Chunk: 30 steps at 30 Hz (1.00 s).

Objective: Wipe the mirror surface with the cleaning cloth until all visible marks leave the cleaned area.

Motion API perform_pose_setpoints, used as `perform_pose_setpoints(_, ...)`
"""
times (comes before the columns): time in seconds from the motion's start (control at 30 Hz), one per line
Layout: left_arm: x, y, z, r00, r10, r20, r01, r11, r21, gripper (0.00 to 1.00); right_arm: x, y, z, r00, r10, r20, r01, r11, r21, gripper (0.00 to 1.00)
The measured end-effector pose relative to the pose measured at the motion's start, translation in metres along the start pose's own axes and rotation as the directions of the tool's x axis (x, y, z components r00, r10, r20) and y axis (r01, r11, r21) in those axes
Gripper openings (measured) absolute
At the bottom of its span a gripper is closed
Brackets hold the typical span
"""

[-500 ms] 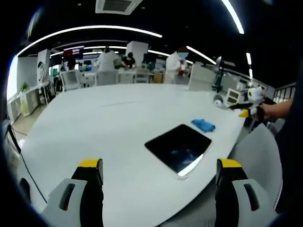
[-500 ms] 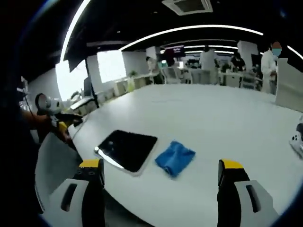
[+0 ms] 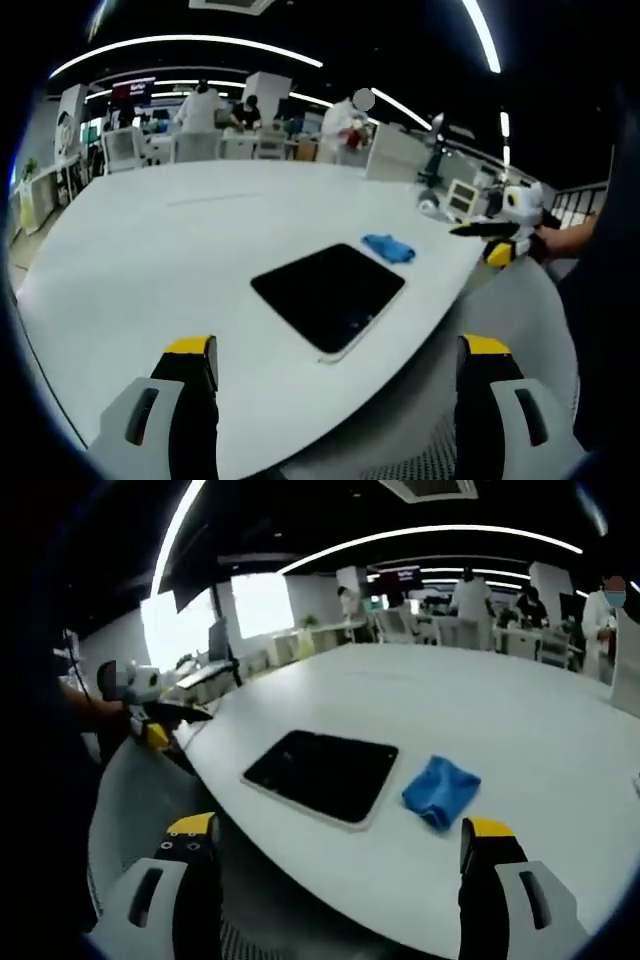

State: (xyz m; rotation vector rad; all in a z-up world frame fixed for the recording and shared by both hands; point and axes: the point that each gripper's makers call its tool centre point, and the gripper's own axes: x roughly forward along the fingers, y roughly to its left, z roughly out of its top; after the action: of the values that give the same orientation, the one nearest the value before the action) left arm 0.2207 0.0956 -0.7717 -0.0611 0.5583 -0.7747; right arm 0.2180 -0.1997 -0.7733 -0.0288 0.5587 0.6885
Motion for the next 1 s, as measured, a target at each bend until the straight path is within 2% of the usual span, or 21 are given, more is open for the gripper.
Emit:
perform_pose_setpoints(0.07,0.0,0.002,0.002,1.0,0.008,-0.002,-0.008,1.0,0.015,1.0,0.001,0.003,-0.007,1.0,0.018,-0.026,-0.018,1.0,-0.004,1.0)
perform_pose_setpoints(0.2,-0.009,0.02,0.012,0.996,0.088,0.026,-0.089,0.994,0.064,1.0,0.0,-0.013,0.003,1.0,-0.025,0.006,0.025,1.0,0.005,1.0)
perform_pose_setpoints(0.3,-0.023,0.037,0.015,0.988,0.152,0.04,-0.155,0.986,0.063,1.0,-0.005,-0.035,0.012,0.996,-0.089,0.014,0.089,0.995,-0.038,1.0)
perform_pose_setpoints(0.43,-0.042,0.058,0.015,0.978,0.204,0.045,-0.206,0.976,0.067,1.0,-0.016,-0.064,0.013,0.988,-0.154,-0.007,0.154,0.988,-0.025,0.99)
perform_pose_setpoints(0.53,-0.054,0.071,0.021,0.97,0.237,0.062,-0.241,0.969,0.057,1.0,-0.026,-0.085,0.013,0.979,-0.201,-0.029,0.201,0.98,-0.001,0.99)
perform_pose_setpoints(0.7,-0.06,0.078,0.03,0.964,0.25,0.086,-0.256,0.965,0.064,1.0,-0.034,-0.099,0.02,0.974,-0.225,-0.019,0.225,0.974,0.021,0.98)
perform_pose_setpoints(1.0,-0.054,0.078,0.037,0.967,0.236,0.091,-0.243,0.967,0.073,1.0,-0.032,-0.099,0.025,0.97,-0.241,-0.014,0.242,0.97,0.027,0.91)
